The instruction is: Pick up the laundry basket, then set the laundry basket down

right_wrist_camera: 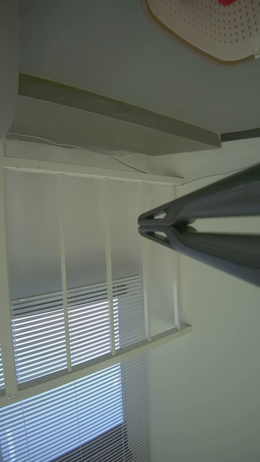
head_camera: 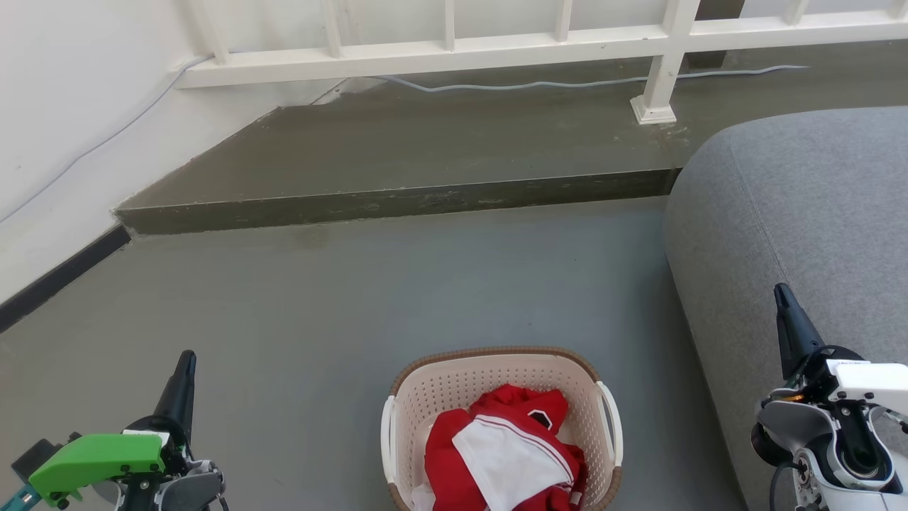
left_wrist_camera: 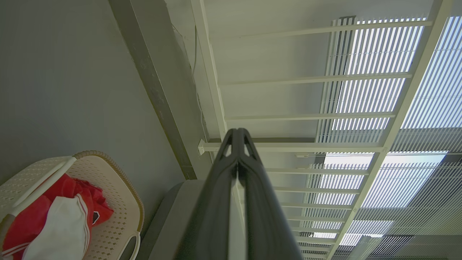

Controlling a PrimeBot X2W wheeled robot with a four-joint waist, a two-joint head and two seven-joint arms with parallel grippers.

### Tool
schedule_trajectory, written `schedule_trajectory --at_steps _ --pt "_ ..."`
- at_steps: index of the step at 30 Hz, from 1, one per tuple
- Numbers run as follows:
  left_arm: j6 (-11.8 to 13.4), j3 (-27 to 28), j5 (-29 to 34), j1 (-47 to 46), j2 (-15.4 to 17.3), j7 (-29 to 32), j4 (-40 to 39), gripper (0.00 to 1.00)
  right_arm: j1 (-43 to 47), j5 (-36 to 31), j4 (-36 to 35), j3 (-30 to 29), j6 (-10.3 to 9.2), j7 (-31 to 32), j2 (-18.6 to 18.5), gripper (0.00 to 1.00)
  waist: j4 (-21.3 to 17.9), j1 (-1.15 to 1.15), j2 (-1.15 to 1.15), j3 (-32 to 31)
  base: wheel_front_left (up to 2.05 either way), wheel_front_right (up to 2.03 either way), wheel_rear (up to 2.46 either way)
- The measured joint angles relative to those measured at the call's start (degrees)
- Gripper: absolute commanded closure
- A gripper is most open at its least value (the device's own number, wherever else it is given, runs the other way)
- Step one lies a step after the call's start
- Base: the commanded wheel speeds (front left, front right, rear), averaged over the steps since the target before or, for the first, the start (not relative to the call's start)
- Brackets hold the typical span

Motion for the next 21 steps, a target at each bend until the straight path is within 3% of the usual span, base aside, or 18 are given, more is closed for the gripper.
schedule_trajectory --at_steps 21 --pt "-0.01 0.09 0.00 -0.02 -0.01 0.00 0.05 1.00 -0.01 0.00 -0.03 -0.08 0.00 0.04 0.00 1.00 0.00 0.00 0.00 0.00 0.00 0.00 0.00"
